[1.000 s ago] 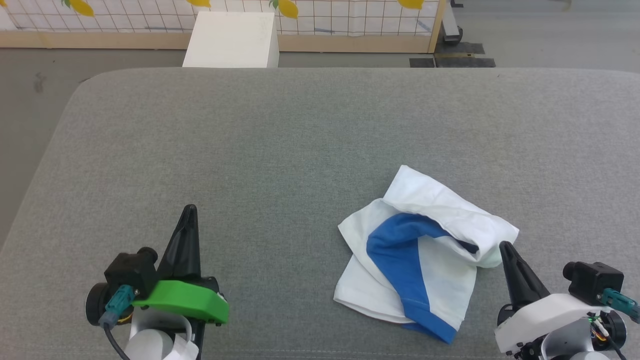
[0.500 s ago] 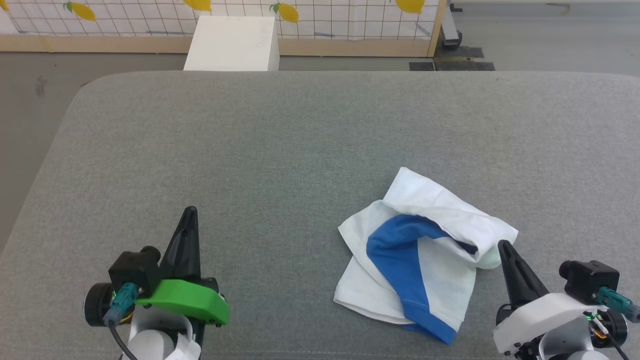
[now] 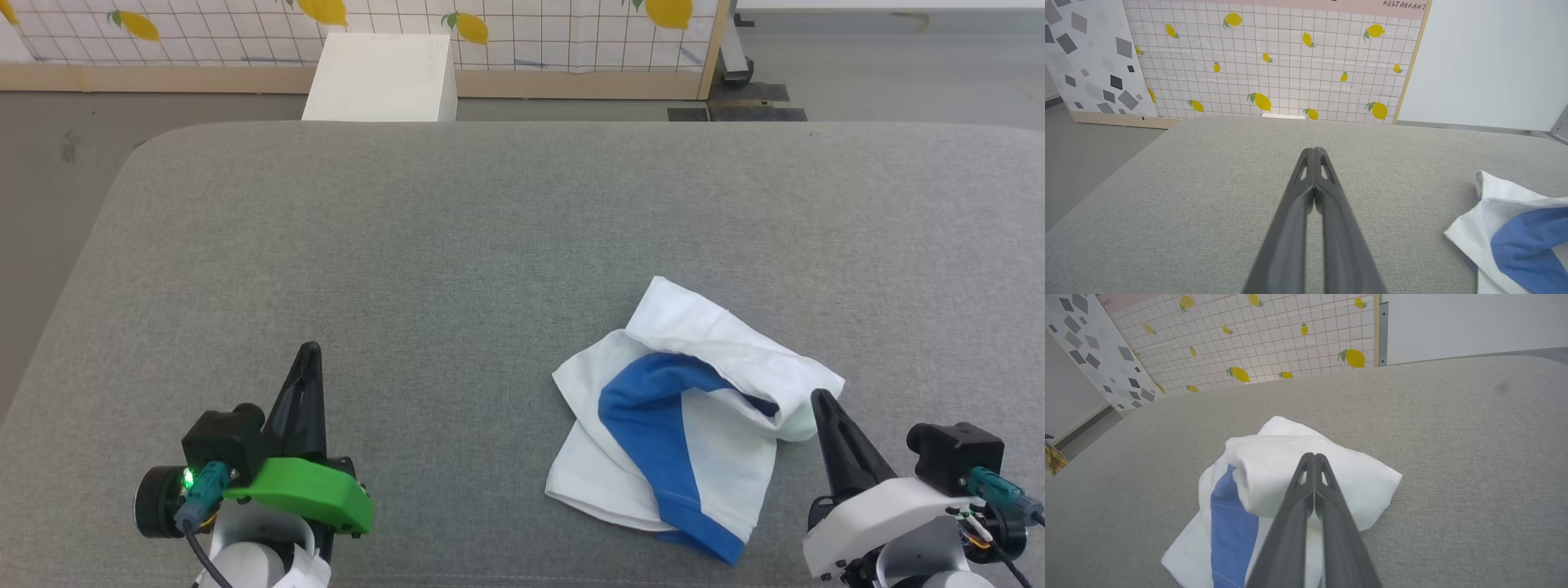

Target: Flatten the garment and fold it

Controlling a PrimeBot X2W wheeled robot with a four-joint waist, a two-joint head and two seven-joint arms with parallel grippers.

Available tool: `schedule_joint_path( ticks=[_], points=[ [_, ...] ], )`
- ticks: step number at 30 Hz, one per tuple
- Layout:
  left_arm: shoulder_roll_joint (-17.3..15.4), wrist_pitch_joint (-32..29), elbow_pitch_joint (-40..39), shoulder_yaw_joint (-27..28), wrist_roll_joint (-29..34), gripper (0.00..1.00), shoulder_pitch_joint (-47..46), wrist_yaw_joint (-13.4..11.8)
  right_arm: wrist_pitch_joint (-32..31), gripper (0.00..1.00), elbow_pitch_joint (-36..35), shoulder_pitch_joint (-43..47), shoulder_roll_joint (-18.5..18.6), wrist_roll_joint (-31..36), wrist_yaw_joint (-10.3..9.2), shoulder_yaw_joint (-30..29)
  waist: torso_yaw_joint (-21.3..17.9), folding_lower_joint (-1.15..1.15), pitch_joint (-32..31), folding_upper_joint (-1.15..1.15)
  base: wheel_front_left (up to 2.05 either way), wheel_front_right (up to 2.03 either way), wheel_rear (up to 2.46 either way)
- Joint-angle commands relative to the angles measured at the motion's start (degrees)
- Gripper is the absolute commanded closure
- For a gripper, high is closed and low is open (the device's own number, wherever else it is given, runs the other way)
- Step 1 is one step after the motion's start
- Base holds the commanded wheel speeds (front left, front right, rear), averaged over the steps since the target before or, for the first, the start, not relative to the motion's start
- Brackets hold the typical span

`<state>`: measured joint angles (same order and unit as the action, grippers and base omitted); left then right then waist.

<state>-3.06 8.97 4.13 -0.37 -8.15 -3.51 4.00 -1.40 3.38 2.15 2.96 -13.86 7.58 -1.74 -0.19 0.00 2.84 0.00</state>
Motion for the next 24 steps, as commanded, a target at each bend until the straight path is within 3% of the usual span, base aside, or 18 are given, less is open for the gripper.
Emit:
schedule_joint_path(
  ticks=[1,24],
  points=[
    [0.1,-0.5,-0.4,0.1,0.8,1.0,1.0,-0.3,0.5,1.0,-0.4,-0.9,0.0,0.8,-0.04,0.1,0.0,0.0,-0.1,0.0,0.0,0.0,0.0],
    [0.1,-3.1,-1.6,0.2,3.1,1.0,1.8,-1.5,0.8,1.0,-1.4,-1.3,-0.1,4.9,-0.05,0.6,0.1,0.0,-0.9,0.0,0.0,0.0,0.0]
  ],
)
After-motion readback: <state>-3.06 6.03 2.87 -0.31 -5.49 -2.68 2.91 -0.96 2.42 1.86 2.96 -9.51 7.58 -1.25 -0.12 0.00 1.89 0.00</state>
